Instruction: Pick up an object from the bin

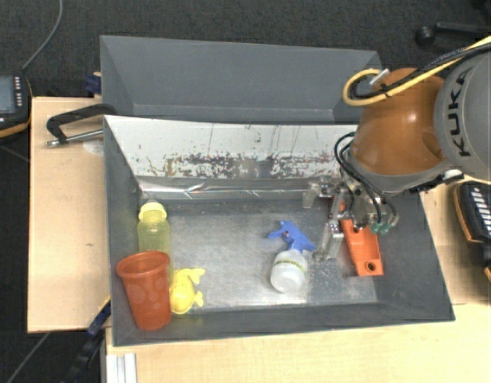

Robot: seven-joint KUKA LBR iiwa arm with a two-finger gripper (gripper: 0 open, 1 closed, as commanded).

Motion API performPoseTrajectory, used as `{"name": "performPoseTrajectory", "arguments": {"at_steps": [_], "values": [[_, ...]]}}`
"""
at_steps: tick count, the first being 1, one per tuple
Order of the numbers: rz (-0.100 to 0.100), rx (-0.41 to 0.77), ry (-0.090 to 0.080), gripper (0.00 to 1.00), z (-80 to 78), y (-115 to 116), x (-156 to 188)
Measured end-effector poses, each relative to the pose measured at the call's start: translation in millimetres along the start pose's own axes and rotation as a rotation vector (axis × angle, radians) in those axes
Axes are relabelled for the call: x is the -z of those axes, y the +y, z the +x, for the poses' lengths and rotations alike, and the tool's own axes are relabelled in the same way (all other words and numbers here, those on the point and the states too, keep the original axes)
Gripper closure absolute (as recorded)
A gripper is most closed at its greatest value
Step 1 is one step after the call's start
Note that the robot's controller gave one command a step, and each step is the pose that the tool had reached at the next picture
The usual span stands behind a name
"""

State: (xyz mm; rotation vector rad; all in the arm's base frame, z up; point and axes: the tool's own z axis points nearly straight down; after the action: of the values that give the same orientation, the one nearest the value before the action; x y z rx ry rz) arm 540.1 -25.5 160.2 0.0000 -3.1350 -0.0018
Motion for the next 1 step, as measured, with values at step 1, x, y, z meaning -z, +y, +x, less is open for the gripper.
{"name": "performPoseTrajectory", "arguments": {"at_steps": [1], "values": [[0.0, 0.001, -0.009, 0.0, -1.6, 0.0, 4.8]]}}
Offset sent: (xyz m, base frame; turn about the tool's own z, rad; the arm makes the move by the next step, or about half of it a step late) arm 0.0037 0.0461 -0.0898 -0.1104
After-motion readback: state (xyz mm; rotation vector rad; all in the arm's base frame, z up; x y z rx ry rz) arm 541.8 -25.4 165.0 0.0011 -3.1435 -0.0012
